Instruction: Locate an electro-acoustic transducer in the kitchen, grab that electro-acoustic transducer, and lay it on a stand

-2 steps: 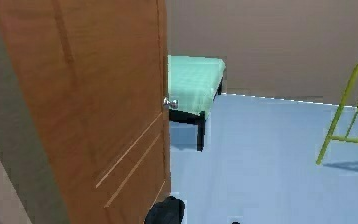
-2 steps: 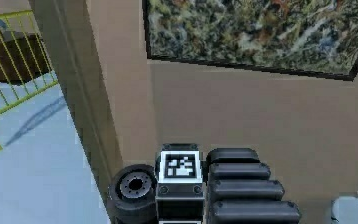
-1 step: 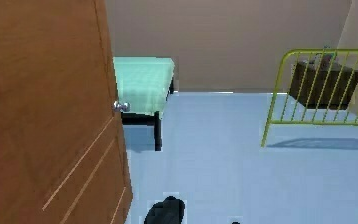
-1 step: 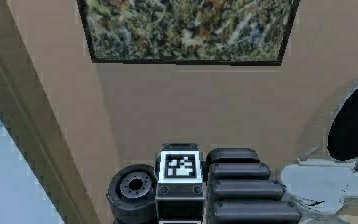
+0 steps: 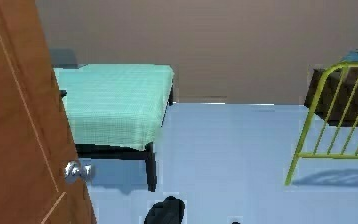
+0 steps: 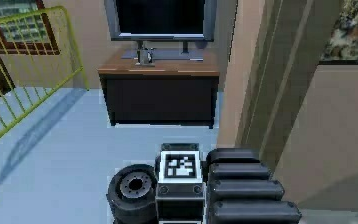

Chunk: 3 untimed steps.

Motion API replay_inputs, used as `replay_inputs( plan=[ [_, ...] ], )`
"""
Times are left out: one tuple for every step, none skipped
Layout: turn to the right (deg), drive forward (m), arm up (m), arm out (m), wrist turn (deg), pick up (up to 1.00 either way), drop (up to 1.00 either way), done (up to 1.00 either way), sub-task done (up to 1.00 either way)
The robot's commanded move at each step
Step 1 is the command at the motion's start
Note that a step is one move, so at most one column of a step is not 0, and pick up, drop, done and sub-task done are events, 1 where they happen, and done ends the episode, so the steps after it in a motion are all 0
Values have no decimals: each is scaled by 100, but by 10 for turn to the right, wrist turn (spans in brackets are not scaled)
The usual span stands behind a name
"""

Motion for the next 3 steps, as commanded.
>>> replay_inputs(
  plan=[
    [450,0,0,0,0,0,0,0,0],
    [180,0,0,0,0,0,0,0,0],
    [0,50,0,0,0,0,0,0,0]
  ],
)
